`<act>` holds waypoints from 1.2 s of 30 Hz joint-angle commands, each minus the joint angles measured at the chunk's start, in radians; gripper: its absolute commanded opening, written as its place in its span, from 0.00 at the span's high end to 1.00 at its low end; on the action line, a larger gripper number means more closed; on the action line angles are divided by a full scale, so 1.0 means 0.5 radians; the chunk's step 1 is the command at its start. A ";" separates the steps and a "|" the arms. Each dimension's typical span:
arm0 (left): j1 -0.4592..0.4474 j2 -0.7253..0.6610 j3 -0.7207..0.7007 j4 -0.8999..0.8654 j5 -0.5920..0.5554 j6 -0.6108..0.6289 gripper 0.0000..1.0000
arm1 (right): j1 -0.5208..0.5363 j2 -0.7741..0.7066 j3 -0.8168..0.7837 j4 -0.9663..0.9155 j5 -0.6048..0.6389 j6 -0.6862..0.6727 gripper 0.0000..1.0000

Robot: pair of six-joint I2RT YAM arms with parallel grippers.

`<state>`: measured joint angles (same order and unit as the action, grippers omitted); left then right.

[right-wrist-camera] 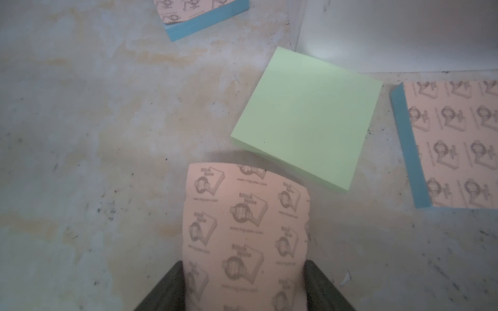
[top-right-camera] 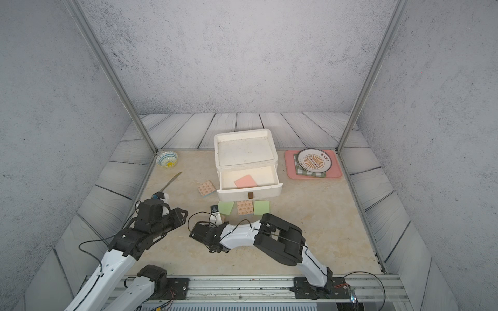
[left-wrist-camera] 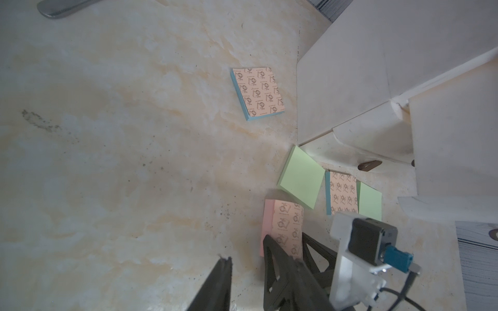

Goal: Please put the sticky notes in the drawer by color
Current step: Pick up the sticky notes from the center of the board.

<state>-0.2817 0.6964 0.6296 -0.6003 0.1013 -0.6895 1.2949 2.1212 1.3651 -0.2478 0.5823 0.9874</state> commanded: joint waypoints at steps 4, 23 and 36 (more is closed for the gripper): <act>0.014 0.039 -0.017 0.038 0.025 -0.005 0.60 | 0.049 -0.345 -0.309 -0.256 -0.228 -0.123 0.34; 0.014 0.342 -0.035 0.330 0.219 -0.007 0.59 | 0.032 -1.713 -0.420 -0.636 -0.204 -0.502 0.33; 0.005 0.598 0.123 0.466 0.453 0.011 0.54 | -0.574 -1.873 0.060 -0.740 -0.370 -0.949 0.32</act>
<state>-0.2817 0.9787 0.6380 -0.3965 0.2817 -0.6994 1.0863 1.1831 1.3975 -0.6083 0.4503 0.5854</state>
